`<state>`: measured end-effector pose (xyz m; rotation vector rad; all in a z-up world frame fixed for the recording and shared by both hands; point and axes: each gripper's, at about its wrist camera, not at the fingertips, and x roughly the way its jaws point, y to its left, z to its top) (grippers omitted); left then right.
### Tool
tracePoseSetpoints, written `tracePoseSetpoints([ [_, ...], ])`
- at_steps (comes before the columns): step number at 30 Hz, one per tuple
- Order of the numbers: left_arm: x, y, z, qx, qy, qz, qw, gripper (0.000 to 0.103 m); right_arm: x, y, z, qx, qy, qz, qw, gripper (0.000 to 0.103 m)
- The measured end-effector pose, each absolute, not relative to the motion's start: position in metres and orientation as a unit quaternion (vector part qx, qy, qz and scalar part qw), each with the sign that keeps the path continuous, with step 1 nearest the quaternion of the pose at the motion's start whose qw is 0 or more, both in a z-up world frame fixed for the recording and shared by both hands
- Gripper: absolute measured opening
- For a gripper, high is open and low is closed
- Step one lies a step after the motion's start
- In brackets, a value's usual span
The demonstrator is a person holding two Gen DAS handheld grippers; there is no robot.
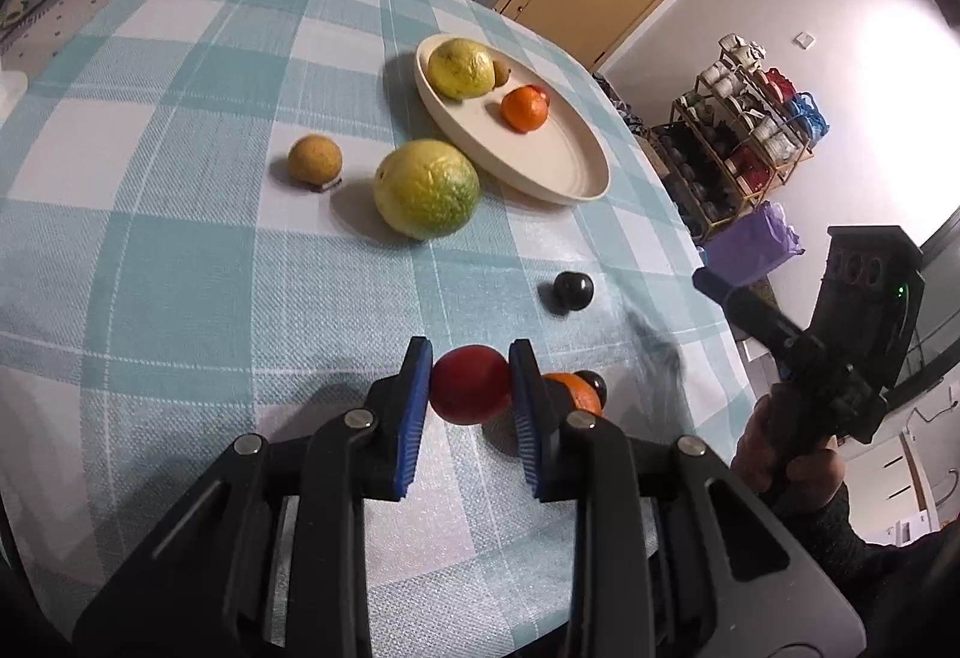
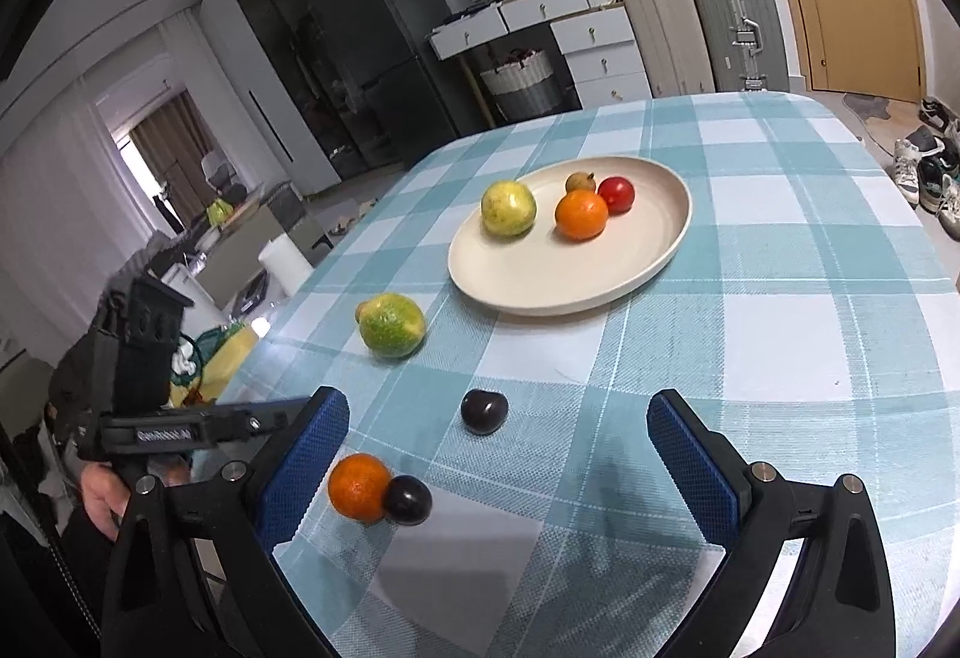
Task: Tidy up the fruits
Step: 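Lift the tomato with the left gripper while the right gripper grasps the dark plum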
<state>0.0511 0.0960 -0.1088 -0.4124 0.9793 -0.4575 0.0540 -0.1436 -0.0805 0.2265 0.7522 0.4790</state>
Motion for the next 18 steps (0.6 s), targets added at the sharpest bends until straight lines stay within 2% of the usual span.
tracePoseSetpoints([
  [7, 0.053, 0.104, -0.1, -0.205, 0.452, -0.218, 0.841, 0.023, 0.064, -0.124, -0.092, 0.092, 0.382, 0.241, 0.887, 0.1],
  [9, 0.053, 0.106, -0.098, -0.203, 0.45, -0.218, 0.842, 0.023, 0.066, -0.12, -0.095, 0.091, 0.388, 0.245, 0.884, 0.092],
  [13, 0.054, 0.111, -0.094, -0.204, 0.446, -0.215, 0.845, 0.024, 0.073, -0.109, -0.101, 0.08, 0.401, 0.244, 0.879, 0.086],
  [18, 0.055, 0.117, -0.094, -0.212, 0.443, -0.213, 0.844, 0.024, 0.078, -0.101, -0.104, 0.071, 0.407, 0.246, 0.877, 0.069],
])
